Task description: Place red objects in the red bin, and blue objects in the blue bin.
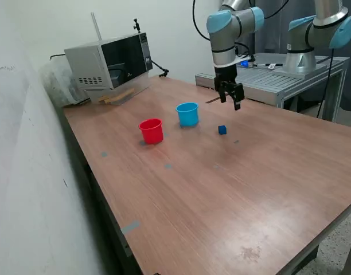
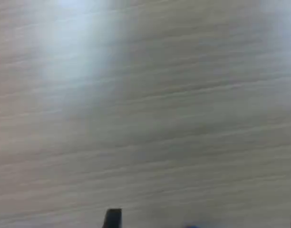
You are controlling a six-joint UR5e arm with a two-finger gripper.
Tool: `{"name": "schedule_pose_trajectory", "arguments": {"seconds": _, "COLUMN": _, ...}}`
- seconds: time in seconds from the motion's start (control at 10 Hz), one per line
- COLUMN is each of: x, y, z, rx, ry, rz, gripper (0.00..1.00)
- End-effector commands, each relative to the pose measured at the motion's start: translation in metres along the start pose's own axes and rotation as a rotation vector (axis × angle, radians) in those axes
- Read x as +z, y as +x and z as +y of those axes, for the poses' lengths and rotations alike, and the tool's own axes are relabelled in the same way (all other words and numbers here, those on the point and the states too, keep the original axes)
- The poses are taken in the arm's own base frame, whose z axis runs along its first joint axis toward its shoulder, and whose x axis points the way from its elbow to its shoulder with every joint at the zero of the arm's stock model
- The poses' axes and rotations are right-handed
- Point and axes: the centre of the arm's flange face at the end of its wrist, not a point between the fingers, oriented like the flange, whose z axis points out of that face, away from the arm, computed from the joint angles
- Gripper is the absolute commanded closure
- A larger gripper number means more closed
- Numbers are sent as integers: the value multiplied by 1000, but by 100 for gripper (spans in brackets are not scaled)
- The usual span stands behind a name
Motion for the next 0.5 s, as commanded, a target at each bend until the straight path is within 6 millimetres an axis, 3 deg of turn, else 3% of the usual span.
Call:
{"name": "schedule_pose_trajectory", "arguments": {"seconds": 0.0, "x": -9, "y": 43, "z": -14, "rx": -16, "ry": -73, "rz": 77, "gripper": 0}}
{"name": "schedule_pose_trajectory", "arguments": {"seconds": 0.2, "x": -5, "y": 49, "z": -14, "rx": -25, "ry": -77, "rz": 77, "gripper": 0}}
{"name": "schedule_pose_trajectory", "arguments": {"seconds": 0.4, "x": 23, "y": 42, "z": 2, "rx": -3, "ry": -79, "rz": 80, "gripper": 0}}
